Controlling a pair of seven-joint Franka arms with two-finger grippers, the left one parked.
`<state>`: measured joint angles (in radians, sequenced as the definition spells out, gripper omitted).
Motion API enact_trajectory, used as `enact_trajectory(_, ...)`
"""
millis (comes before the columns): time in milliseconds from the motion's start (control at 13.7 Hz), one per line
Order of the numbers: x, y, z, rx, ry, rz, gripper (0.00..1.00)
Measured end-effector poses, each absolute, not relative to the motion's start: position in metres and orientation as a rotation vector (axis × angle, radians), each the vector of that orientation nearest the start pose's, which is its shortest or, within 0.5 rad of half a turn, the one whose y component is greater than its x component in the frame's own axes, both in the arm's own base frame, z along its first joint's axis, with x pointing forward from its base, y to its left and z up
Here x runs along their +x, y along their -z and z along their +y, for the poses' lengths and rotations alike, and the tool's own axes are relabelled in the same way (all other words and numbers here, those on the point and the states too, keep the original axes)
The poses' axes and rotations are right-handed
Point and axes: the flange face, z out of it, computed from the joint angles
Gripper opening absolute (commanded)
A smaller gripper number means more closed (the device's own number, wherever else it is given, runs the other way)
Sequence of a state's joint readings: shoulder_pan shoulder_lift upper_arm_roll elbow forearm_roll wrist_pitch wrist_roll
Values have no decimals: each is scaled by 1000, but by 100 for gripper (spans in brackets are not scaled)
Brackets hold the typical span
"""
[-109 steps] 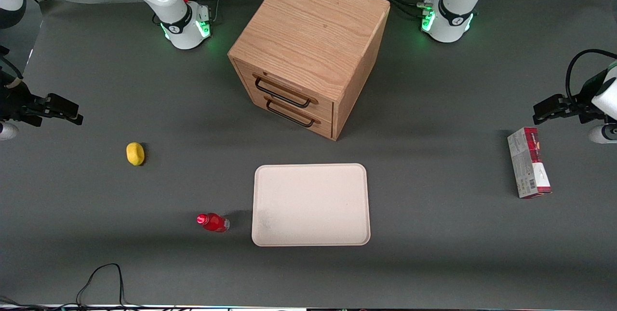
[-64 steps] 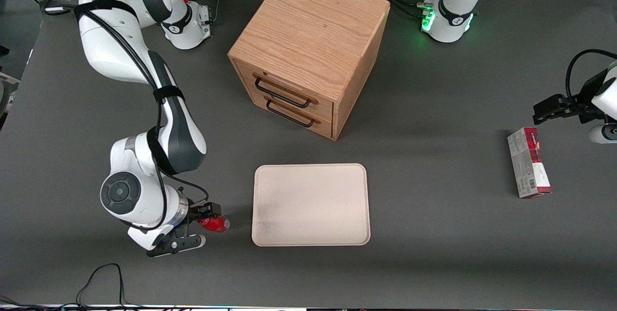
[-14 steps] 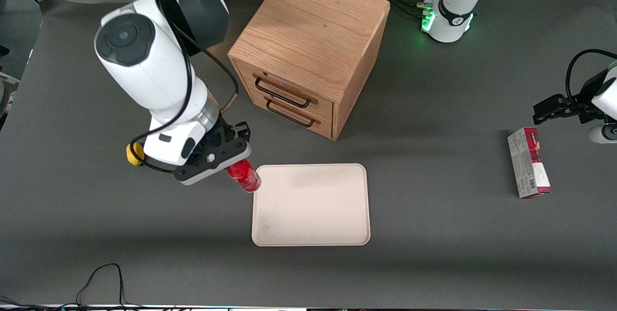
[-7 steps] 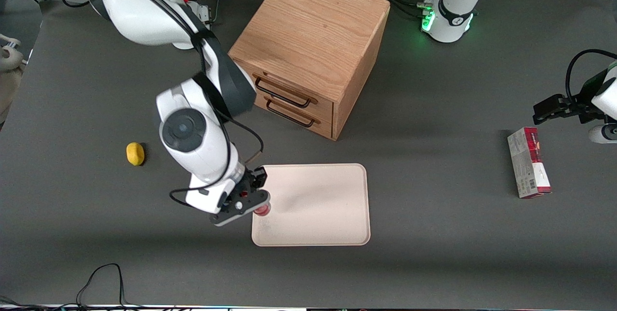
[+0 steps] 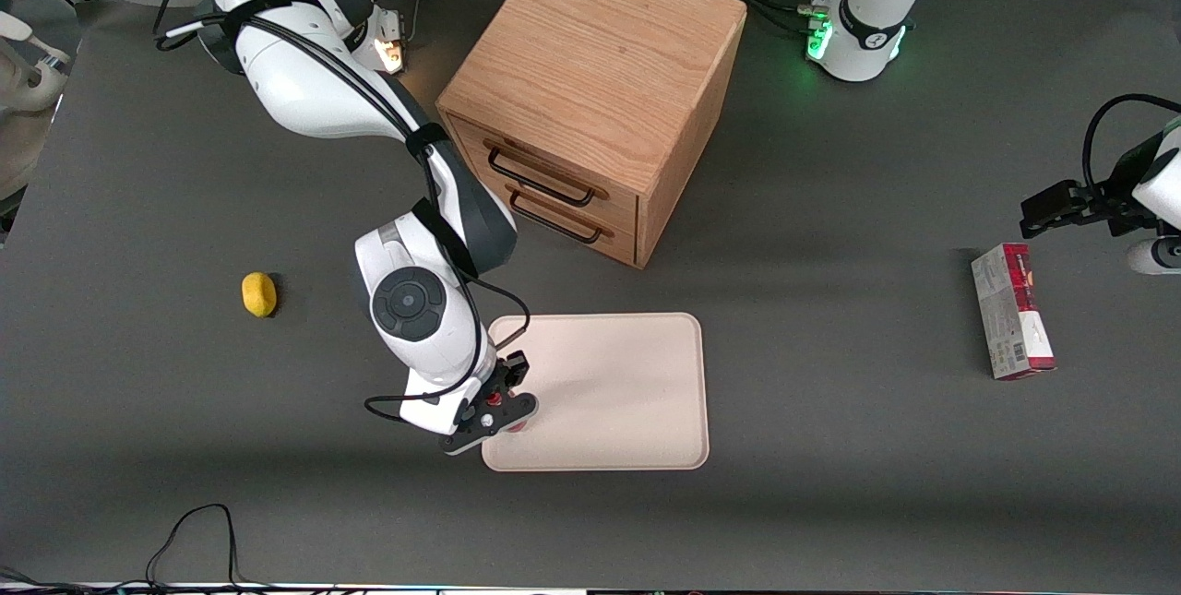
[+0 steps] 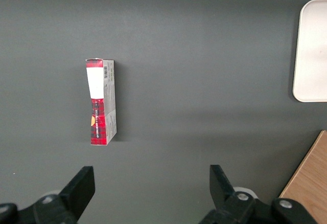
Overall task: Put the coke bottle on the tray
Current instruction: 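Lower the upright bottle onto the tray corner and open the gripper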
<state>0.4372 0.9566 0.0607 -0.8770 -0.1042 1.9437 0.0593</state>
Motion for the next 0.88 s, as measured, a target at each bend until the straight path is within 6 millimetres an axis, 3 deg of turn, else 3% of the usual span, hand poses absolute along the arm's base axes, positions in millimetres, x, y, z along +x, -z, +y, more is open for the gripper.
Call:
enact_trajectory(219, 713, -325, 357, -3079, 179, -693, 26)
enact_trajectory(292, 713, -322, 357, -3080, 176, -694, 34)
enact_trajectory(365, 714, -319, 357, -3079, 178, -694, 72)
enact_trajectory(438, 714, -317, 357, -3078, 181, -694, 100)
enact_trajectory(876, 715, -322, 358, -3073, 202, -693, 100)
